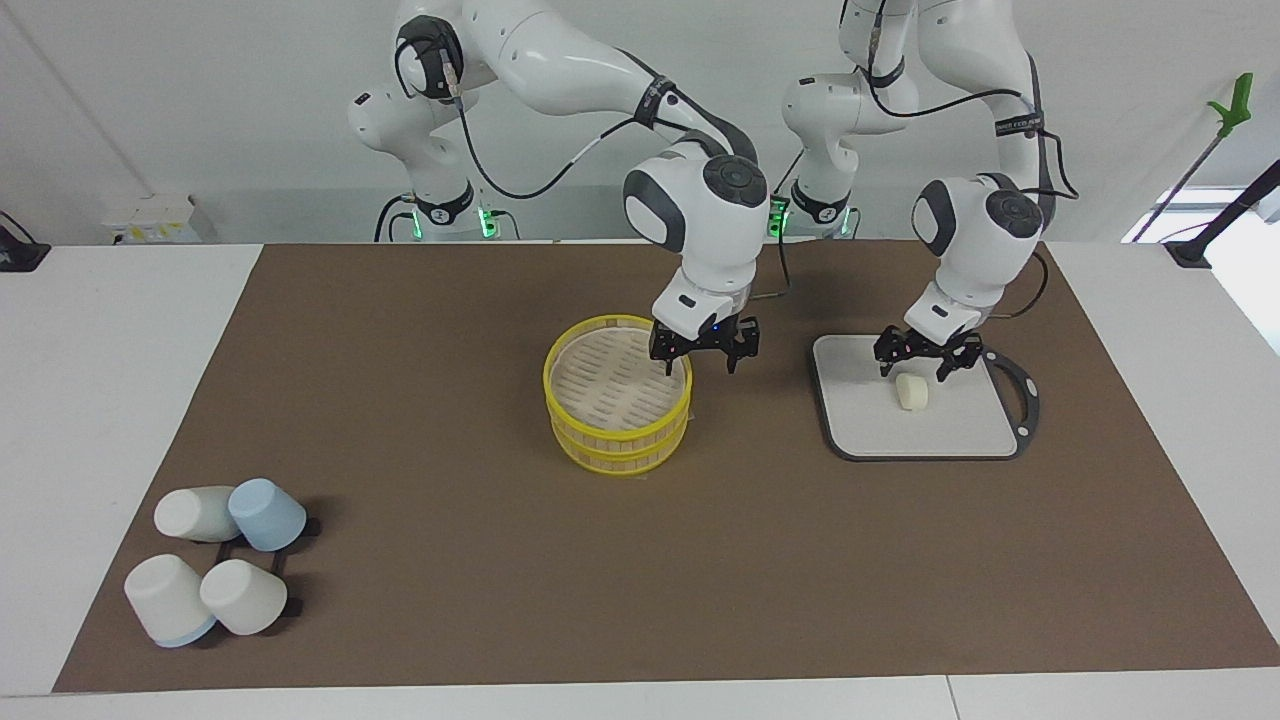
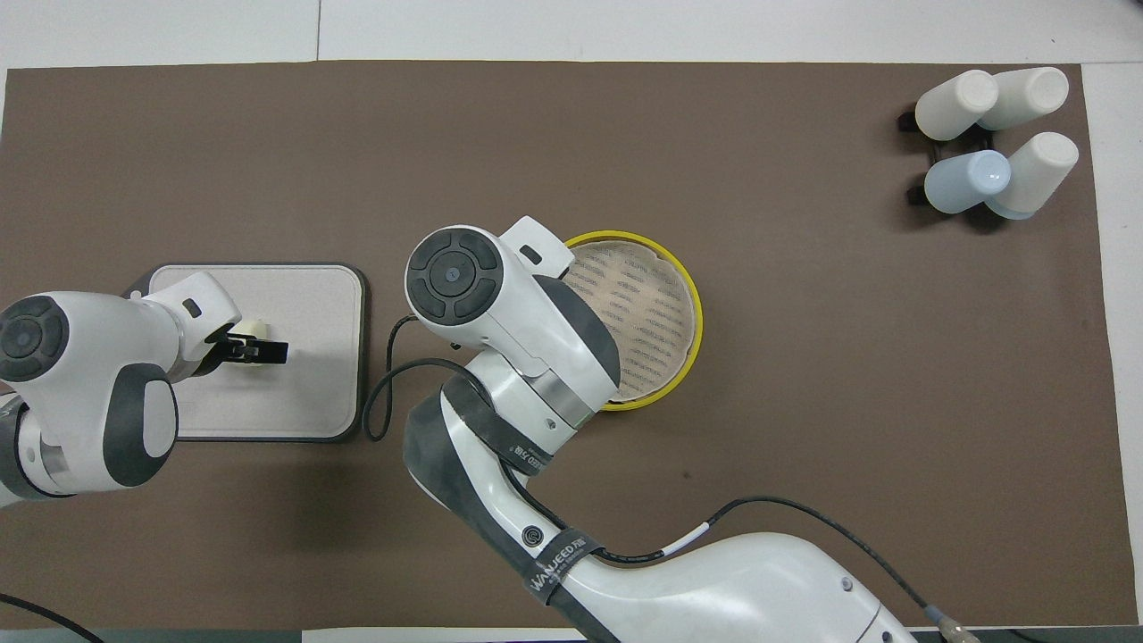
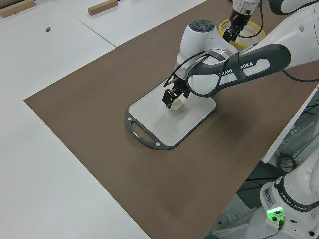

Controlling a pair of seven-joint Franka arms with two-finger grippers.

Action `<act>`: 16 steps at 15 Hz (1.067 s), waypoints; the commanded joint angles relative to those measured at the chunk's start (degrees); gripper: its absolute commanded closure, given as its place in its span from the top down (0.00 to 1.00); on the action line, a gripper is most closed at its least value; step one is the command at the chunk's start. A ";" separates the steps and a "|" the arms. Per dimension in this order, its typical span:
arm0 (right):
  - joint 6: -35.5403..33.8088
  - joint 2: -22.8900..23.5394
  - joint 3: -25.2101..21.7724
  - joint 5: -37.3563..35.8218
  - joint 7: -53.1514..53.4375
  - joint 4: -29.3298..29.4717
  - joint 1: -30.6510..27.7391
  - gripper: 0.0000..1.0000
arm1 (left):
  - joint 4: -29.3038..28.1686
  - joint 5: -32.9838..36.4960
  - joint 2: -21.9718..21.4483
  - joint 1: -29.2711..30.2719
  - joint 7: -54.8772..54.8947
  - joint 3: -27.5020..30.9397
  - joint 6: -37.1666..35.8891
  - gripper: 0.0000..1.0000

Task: Place bun in steamer

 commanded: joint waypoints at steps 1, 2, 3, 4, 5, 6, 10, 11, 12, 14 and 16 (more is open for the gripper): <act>1.53 -3.06 -0.26 -0.54 -1.33 -4.21 0.21 0.49 | -0.64 -0.45 0.49 0.07 1.03 0.12 2.43 0.87; 1.53 -3.23 -0.26 -0.54 -1.33 -4.73 0.65 0.39 | -0.64 -0.45 0.49 0.07 1.03 0.12 2.43 0.72; 1.44 -3.50 -0.26 -0.54 -1.24 -5.17 0.74 0.21 | -0.64 -0.45 0.49 0.07 0.85 0.12 2.43 0.62; 1.27 -3.50 -0.26 -0.54 -1.24 -5.35 0.83 0.06 | -0.55 -0.45 0.49 0.07 0.50 0.12 2.34 0.53; 1.18 -3.59 -0.26 -0.45 -1.24 -5.53 0.83 0.00 | -0.55 -0.45 0.49 0.16 0.41 0.12 2.34 0.44; 1.18 -3.59 -0.26 -0.45 -1.32 -5.61 0.83 0.00 | -0.46 -0.45 0.49 0.24 0.32 0.21 2.25 0.38; -1.44 -3.59 -0.35 -0.45 -1.33 -4.39 0.22 0.00 | 2.78 -0.54 1.01 -0.19 -1.68 0.12 -1.42 0.38; -4.50 -3.59 -0.61 -0.54 -1.59 -2.38 -0.31 0.00 | 5.23 -0.54 1.71 -0.63 -3.44 0.12 -3.88 0.38; -7.67 -3.50 -0.87 -0.45 -2.89 -0.28 -1.18 0.00 | 8.82 -0.46 2.42 -1.07 -6.33 -0.14 -7.82 0.38; -12.78 -3.50 -0.44 0.34 -6.94 3.86 -6.27 0.00 | 17.08 -0.37 4.69 -5.71 -14.84 0.03 -17.05 0.38; -16.73 -3.85 -0.26 0.25 -8.96 5.98 -9.53 0.00 | 25.95 -0.02 7.24 -9.93 -24.06 -0.06 -24.87 0.38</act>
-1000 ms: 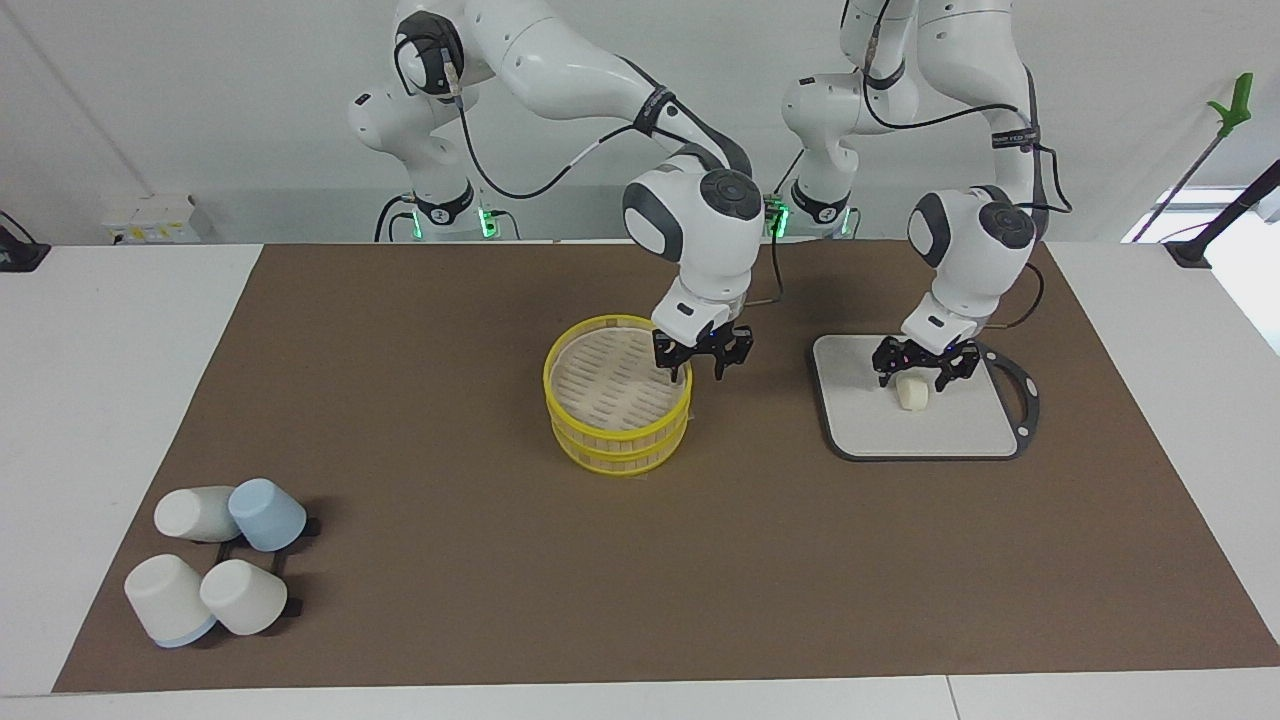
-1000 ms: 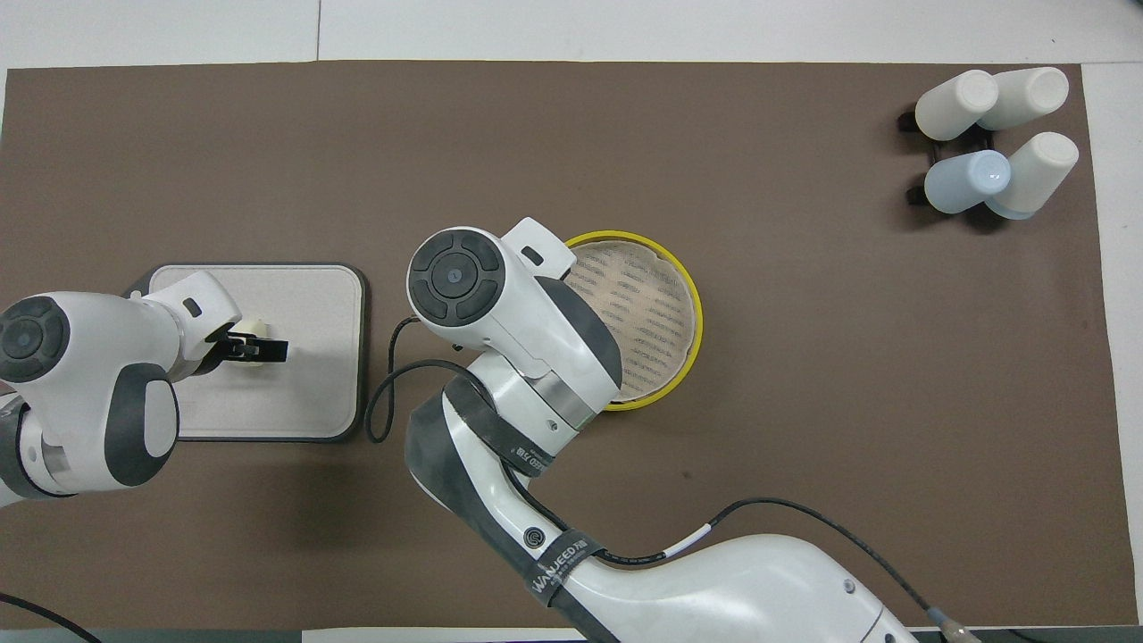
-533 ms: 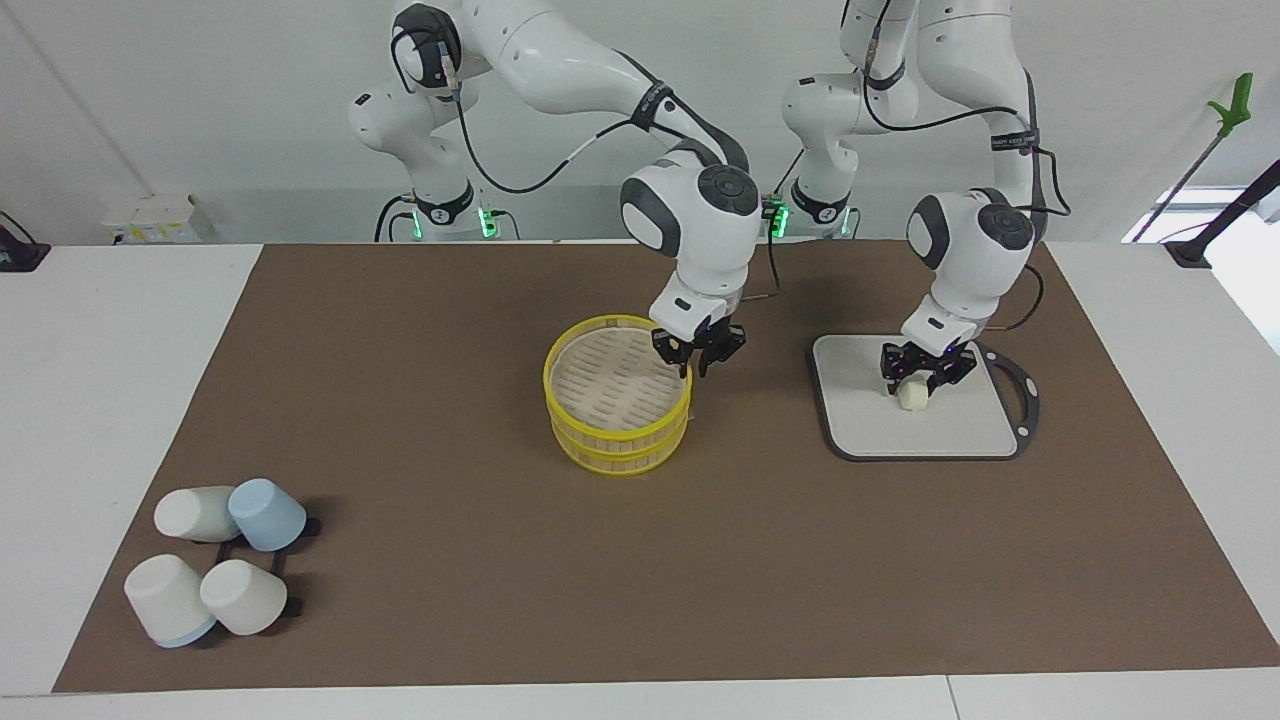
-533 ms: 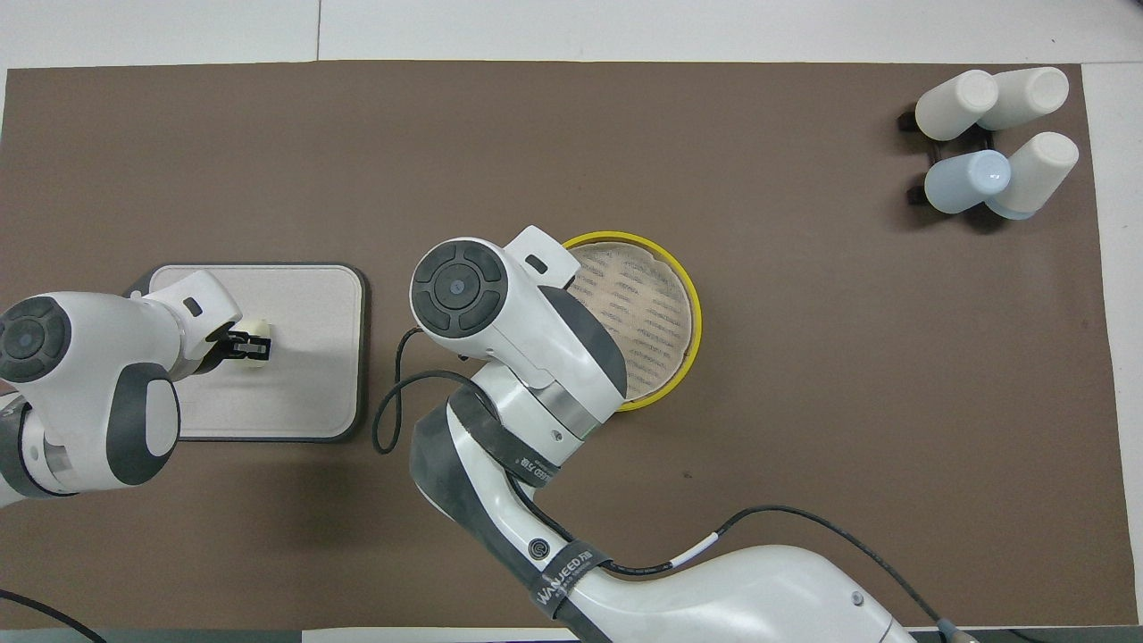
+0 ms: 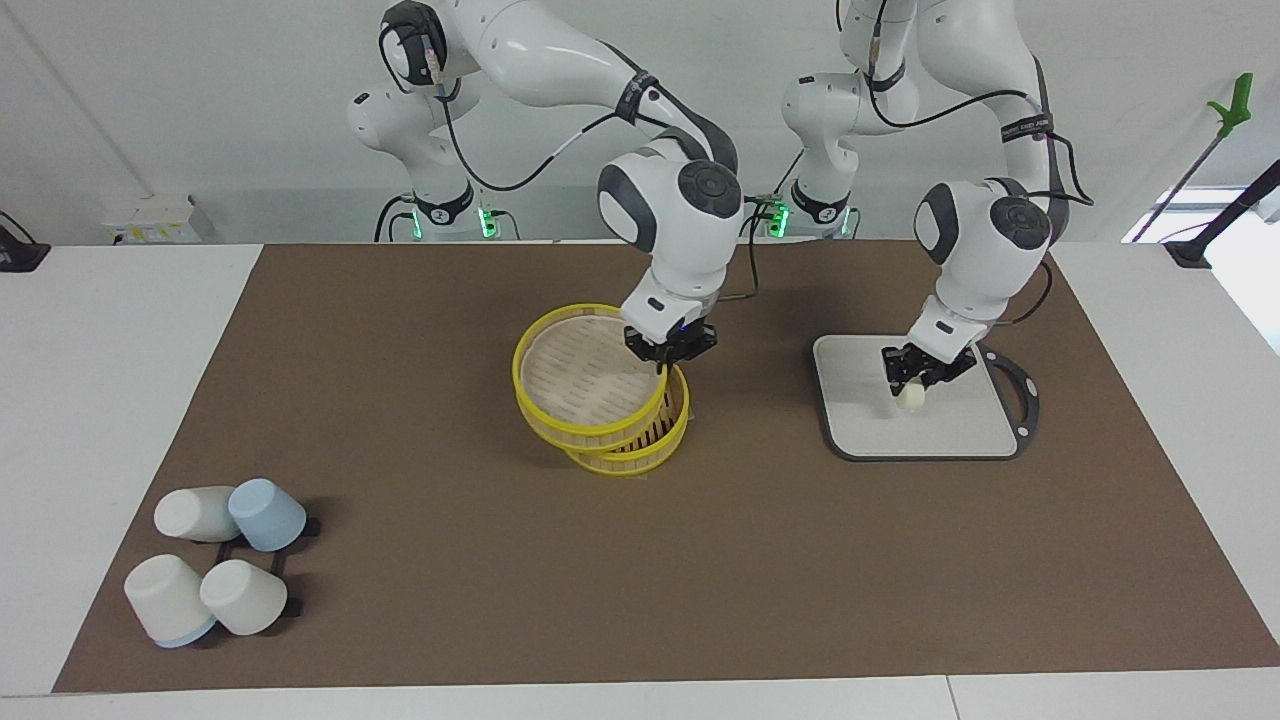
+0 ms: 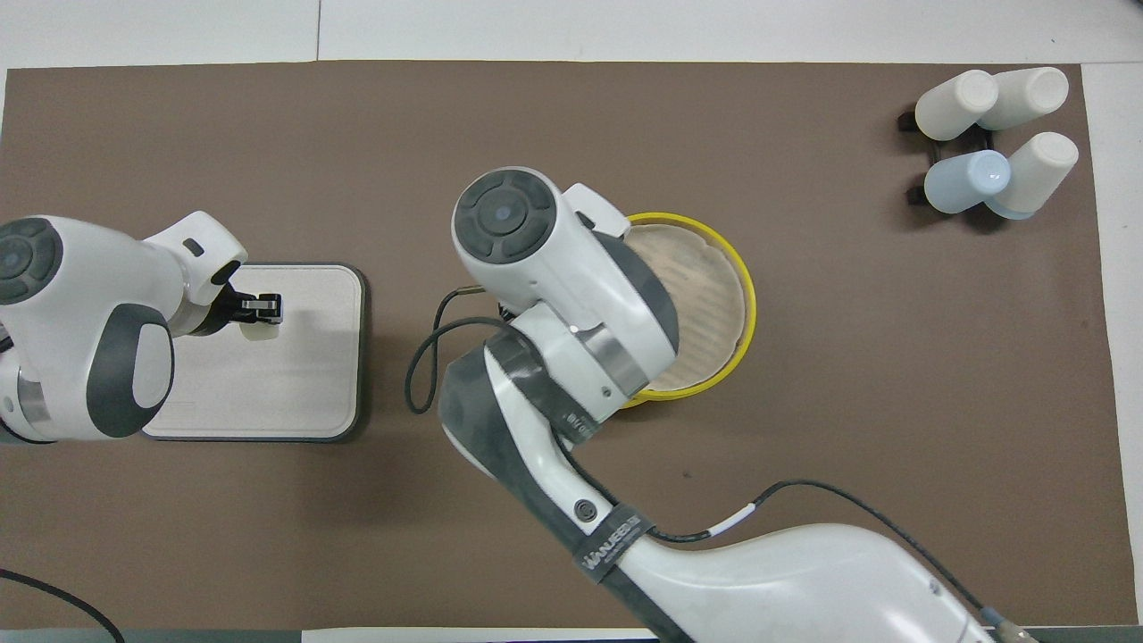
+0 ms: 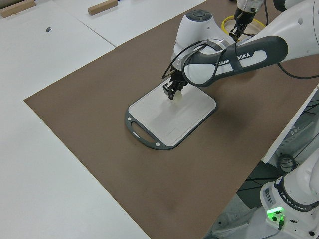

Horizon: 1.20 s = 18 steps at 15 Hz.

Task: Place bun in steamer
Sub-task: 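Carry the bun with the left gripper over the yellow steamer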

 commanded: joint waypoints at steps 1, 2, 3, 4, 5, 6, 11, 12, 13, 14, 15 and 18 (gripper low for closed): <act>-5.86 -2.00 0.58 0.68 -5.68 2.83 -5.42 0.00 | 14.81 0.06 6.37 -6.91 -12.78 0.50 -11.02 0.38; -6.66 -3.41 0.49 0.94 -9.27 2.74 -7.26 0.00 | 18.94 0.15 7.86 -9.81 -18.74 0.50 -13.83 0.38; -8.58 -4.99 0.49 0.86 -13.48 2.13 -9.37 0.00 | 22.46 0.15 9.10 -13.23 -24.54 0.58 -15.25 0.38; -10.43 -5.61 0.49 0.85 -17.01 2.12 -11.30 0.00 | 23.80 0.23 9.63 -16.13 -28.69 0.59 -15.18 0.38; -12.10 -6.49 0.40 0.85 -20.87 1.60 -13.41 0.00 | 23.99 0.15 9.72 -19.99 -32.90 0.50 -14.31 0.38; -12.98 -7.98 0.40 0.85 -24.65 0.03 -15.96 0.00 | 24.08 0.06 10.16 -23.25 -36.60 0.50 -12.91 0.38; -12.73 -13.69 0.31 0.77 -34.25 -8.32 -21.77 0.00 | 26.63 3.39 18.95 -35.23 -49.73 0.32 -2.64 0.38; -12.47 -14.31 0.31 0.77 -35.05 -9.47 -22.39 0.00 | 25.24 3.66 19.30 -35.76 -49.65 0.24 0.17 0.38; -12.55 -14.49 0.31 0.77 -35.23 -9.56 -22.57 0.00 | 24.44 4.53 19.65 -36.28 -49.38 0.32 1.86 0.38; -12.47 -14.49 0.31 0.77 -35.15 -9.65 -22.49 0.00 | 24.08 7.07 20.87 -36.38 -49.12 0.15 3.87 0.38; -12.29 -14.49 0.31 0.77 -35.15 -9.74 -22.31 0.00 | 23.38 8.40 21.67 -36.38 -49.12 0.15 5.29 0.38; -12.11 -14.49 0.31 0.77 -34.97 -9.74 -22.13 0.00 | 22.67 8.67 21.85 -36.12 -45.00 0.06 5.74 0.38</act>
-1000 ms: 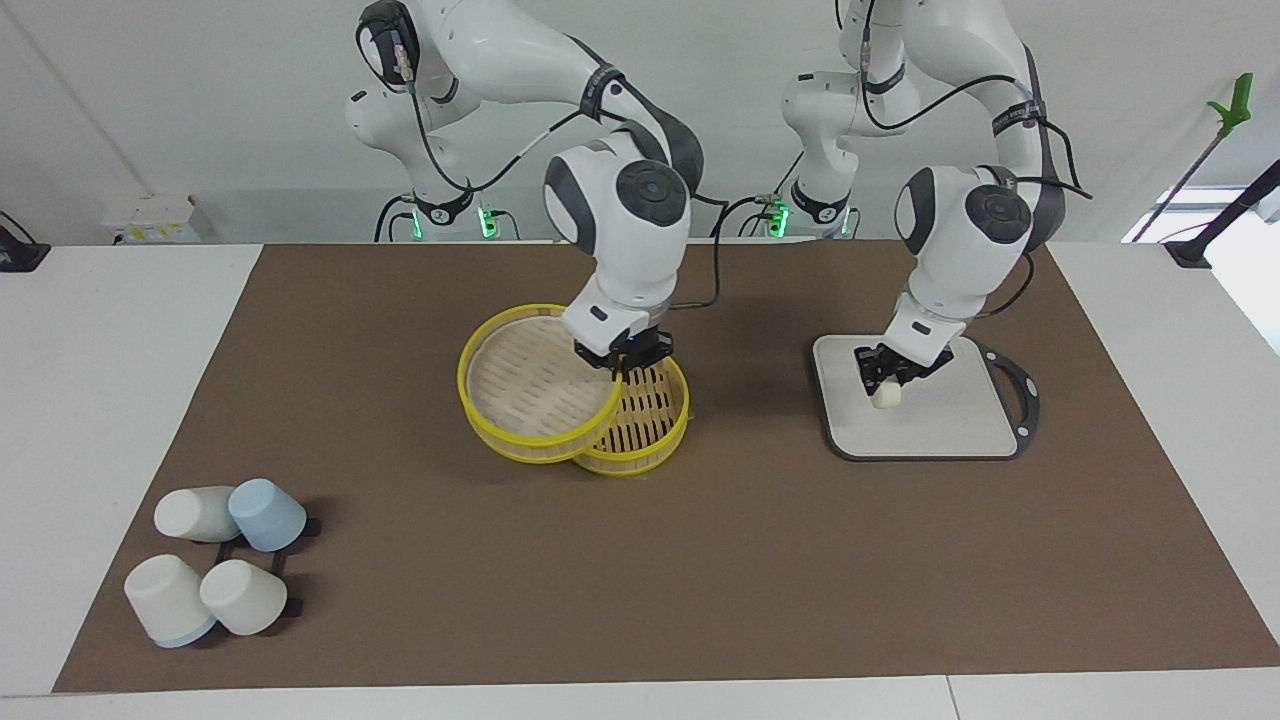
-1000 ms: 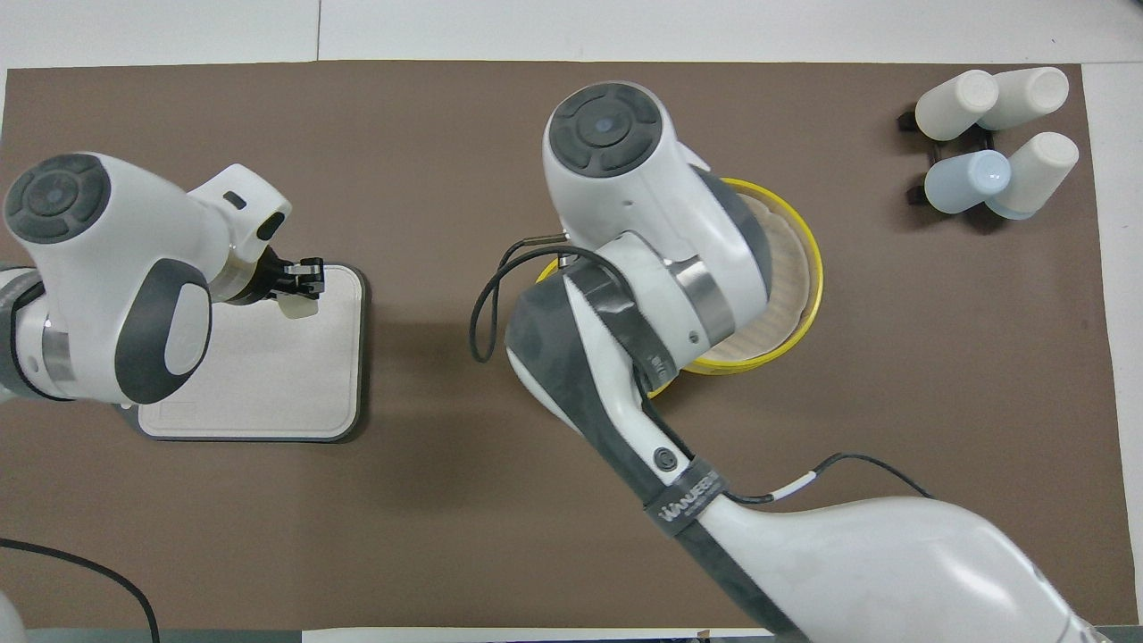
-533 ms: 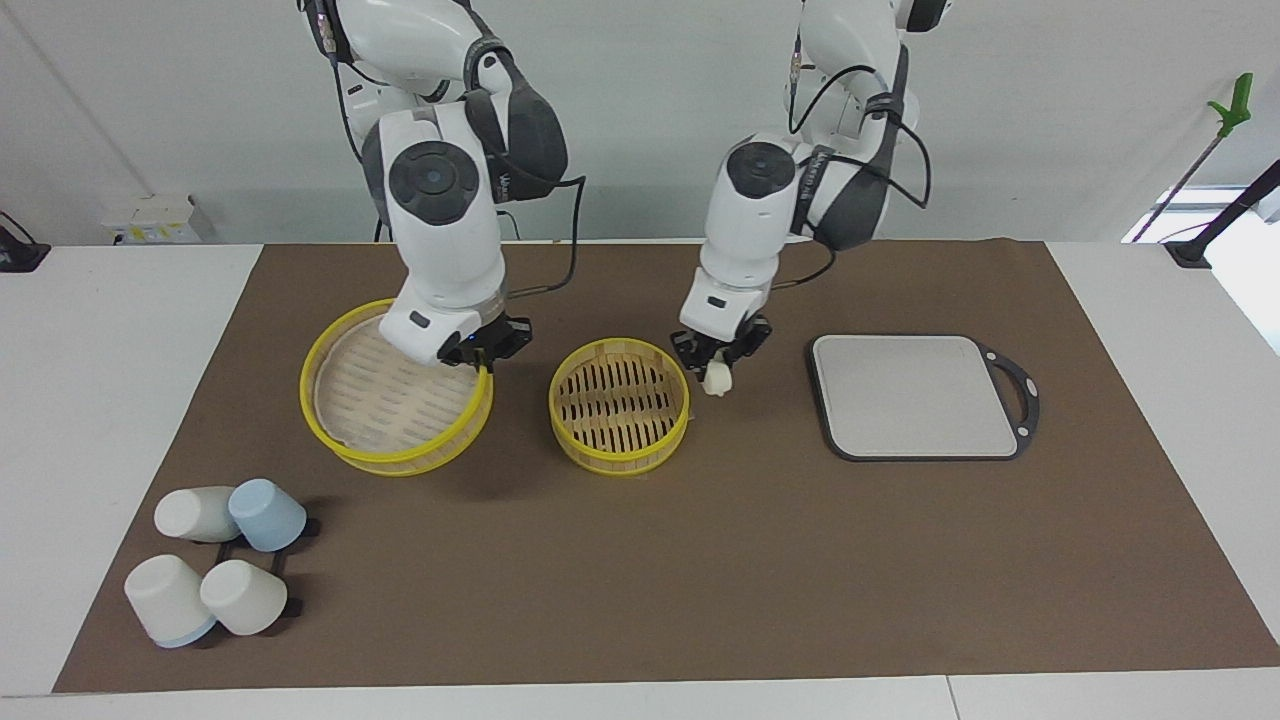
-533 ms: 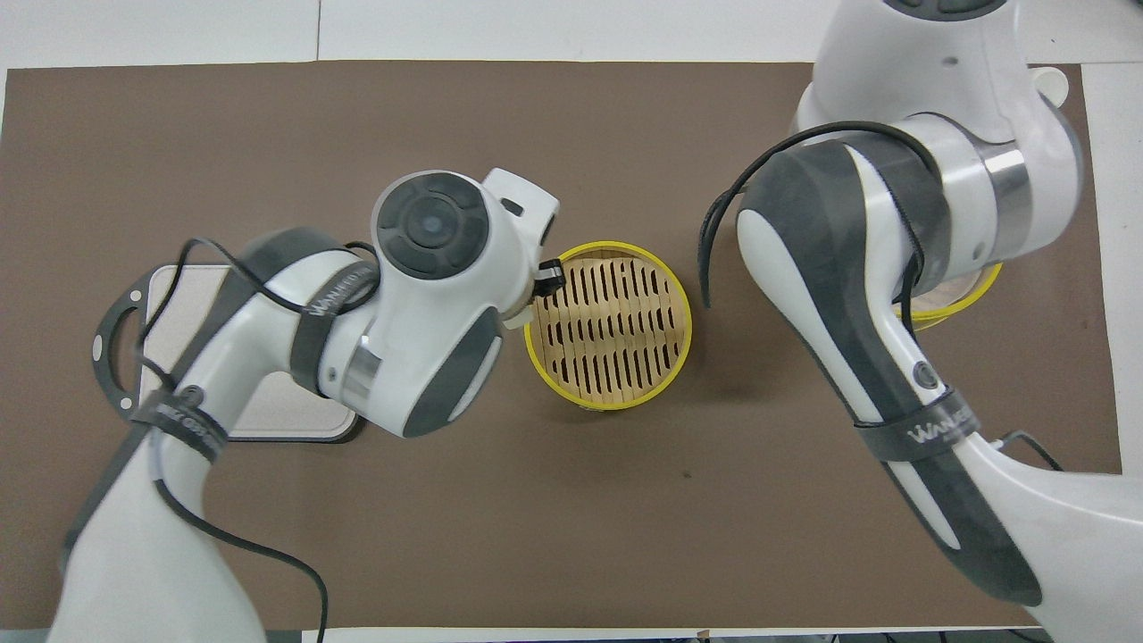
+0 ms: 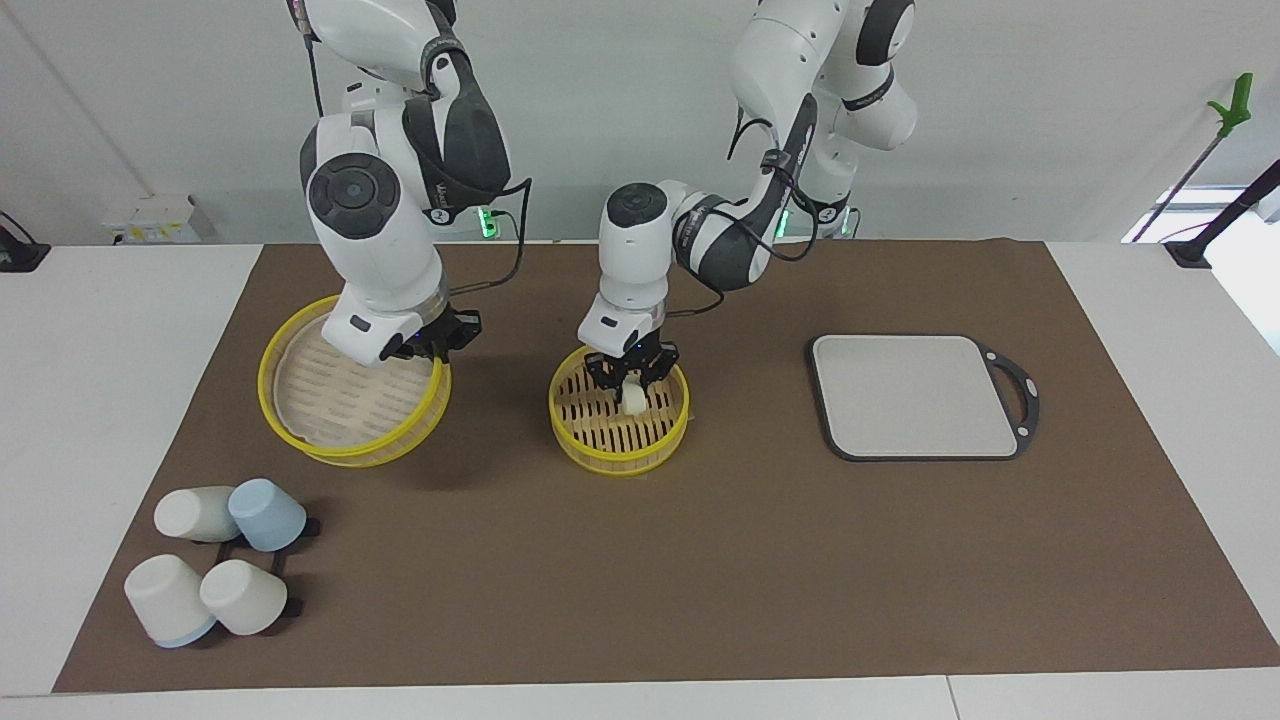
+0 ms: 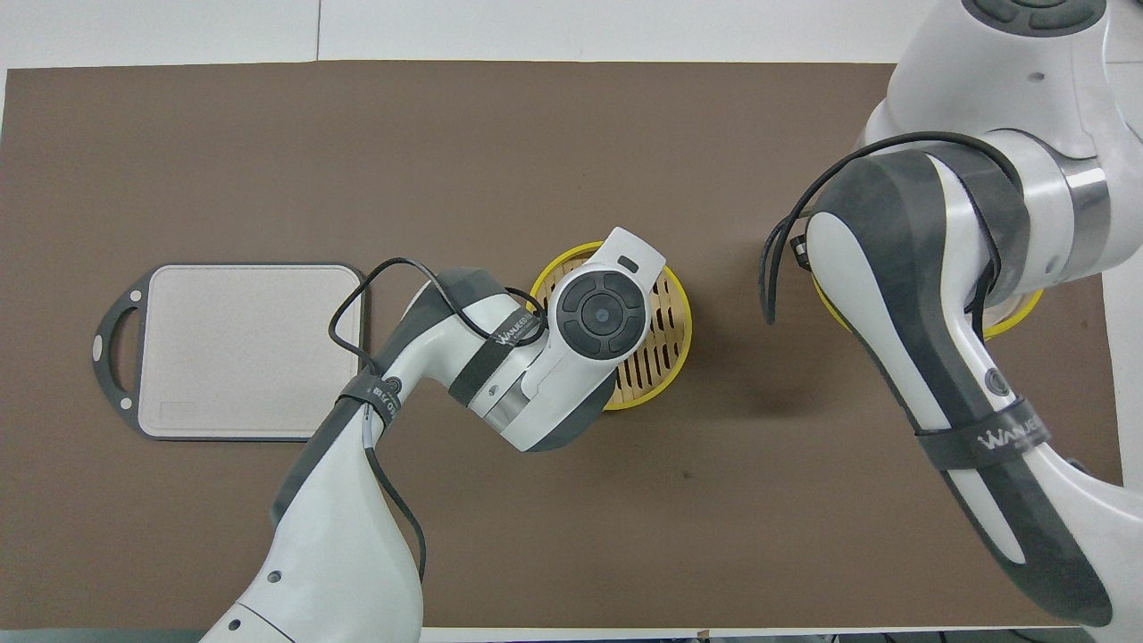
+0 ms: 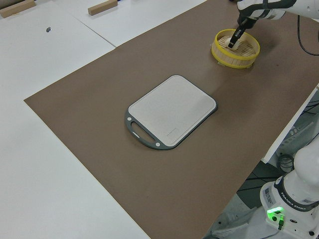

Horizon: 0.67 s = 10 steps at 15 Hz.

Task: Place bun in steamer
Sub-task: 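Carry the bun with the left gripper over the yellow steamer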

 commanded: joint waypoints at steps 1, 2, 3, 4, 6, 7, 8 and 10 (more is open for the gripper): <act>1.10 -1.91 0.21 0.49 -0.76 -2.26 -0.27 0.00 | -0.94 1.36 -0.68 -0.04 2.92 0.46 0.71 0.39; 1.10 -1.91 0.21 0.49 -0.76 -2.17 -0.27 0.00 | -1.11 1.27 -0.77 -0.12 2.92 0.37 0.70 0.47; 1.10 -1.91 0.21 0.49 -0.67 -2.17 -0.09 0.00 | -1.20 1.27 -0.77 -0.21 2.83 0.46 0.62 0.72; 1.19 -1.91 0.21 0.49 -0.49 -2.17 0.08 0.00 | -1.20 1.09 -0.77 -0.21 2.40 0.37 0.62 1.00; 1.28 -1.91 0.21 0.49 -0.41 -2.17 0.17 0.00 | -1.20 0.65 -1.12 -0.21 2.04 0.37 0.27 1.00; 1.36 -1.91 0.21 0.49 -0.40 -2.17 0.17 0.00 | -1.29 0.57 -1.73 0.14 2.13 0.37 -0.26 1.00; 1.54 -1.91 0.29 0.49 -0.40 -2.17 0.17 0.00 | -1.29 0.57 -3.04 0.49 2.30 0.28 -2.00 1.00; 1.72 -1.91 0.29 0.49 -0.23 -2.17 0.35 0.00 | -1.55 -0.40 -7.25 3.02 2.92 0.28 -7.62 1.00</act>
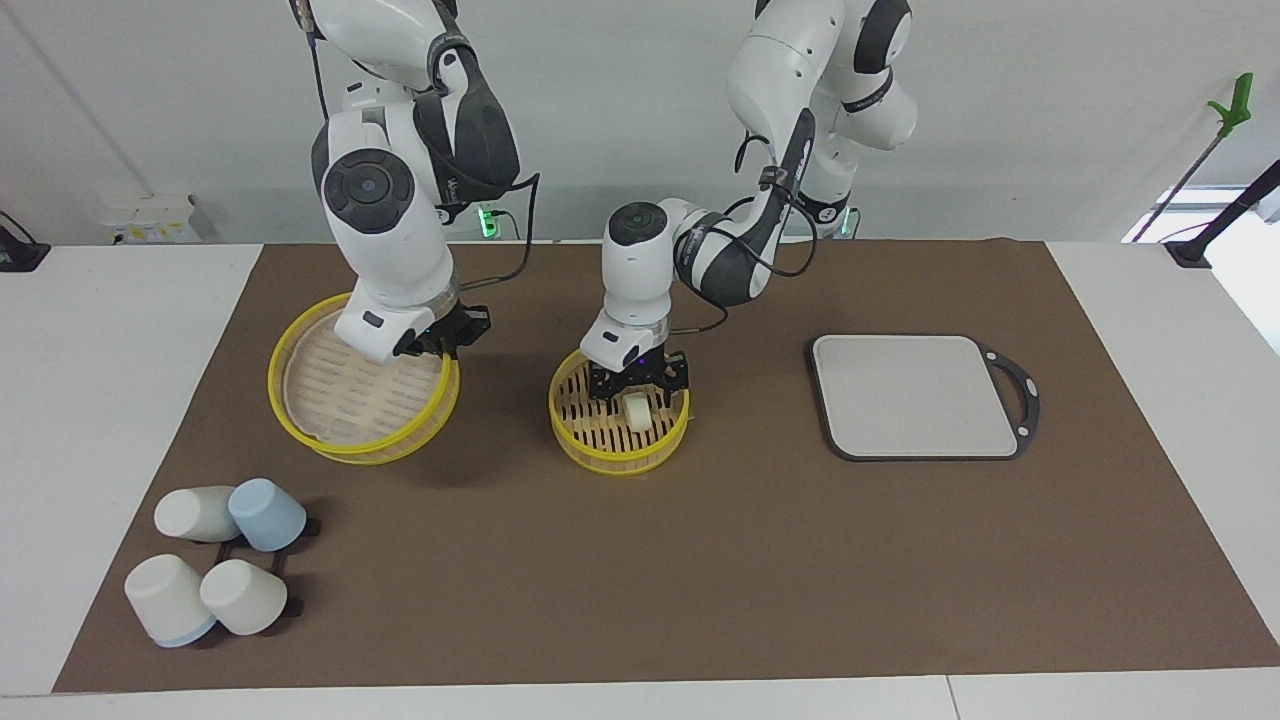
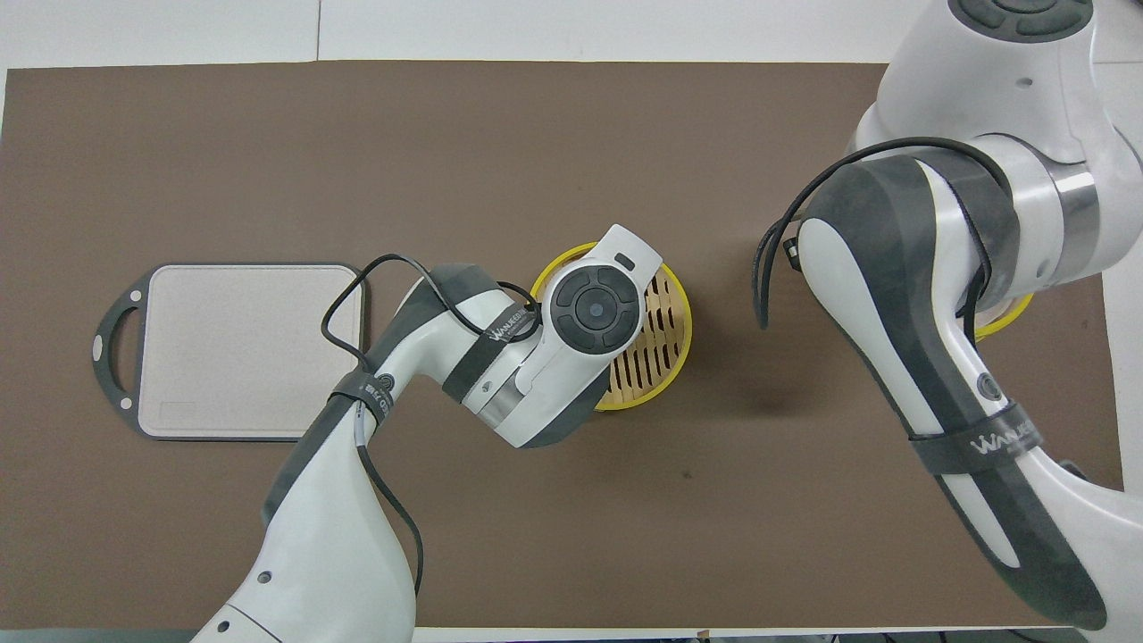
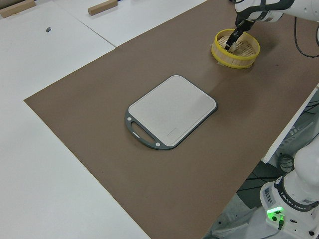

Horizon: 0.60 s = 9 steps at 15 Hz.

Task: Place bun in steamer
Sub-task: 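Lower the bun into the steamer and open the left gripper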

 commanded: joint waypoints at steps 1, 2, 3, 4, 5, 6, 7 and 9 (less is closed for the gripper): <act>1.43 -1.88 0.03 0.49 -0.06 -2.08 0.49 0.00 | -2.15 -0.95 -8.57 4.40 1.02 -0.14 -8.62 1.00; 1.78 -1.97 0.03 0.49 0.73 -2.26 1.10 0.00 | -2.51 -1.21 -11.30 6.16 1.11 -0.14 -11.61 1.00; 2.48 -1.97 0.12 0.58 1.52 -2.34 1.20 0.00 | -2.51 -1.22 -13.15 8.09 1.55 -0.05 -15.03 1.00; 5.19 -1.89 0.46 1.02 4.05 -2.43 1.81 0.00 | -2.51 -1.22 -14.39 10.20 2.94 0.04 -17.59 1.00; 8.70 -1.88 0.56 1.89 8.43 -3.39 4.68 0.00 | -2.51 -1.22 -15.62 13.44 6.35 0.04 -20.05 1.00; 11.43 -1.71 0.56 2.51 11.69 -4.01 6.80 0.00 | -2.51 -1.22 -16.94 16.86 10.91 -0.05 -22.08 1.00; 13.54 -1.19 0.56 3.04 15.03 -3.93 9.17 0.00 | -2.42 -1.30 -18.00 20.55 15.91 -0.05 -23.58 1.00; 17.33 1.44 0.47 3.66 22.76 -2.62 14.27 0.00 | -2.25 -3.32 -20.02 26.72 24.97 0.04 -25.43 1.00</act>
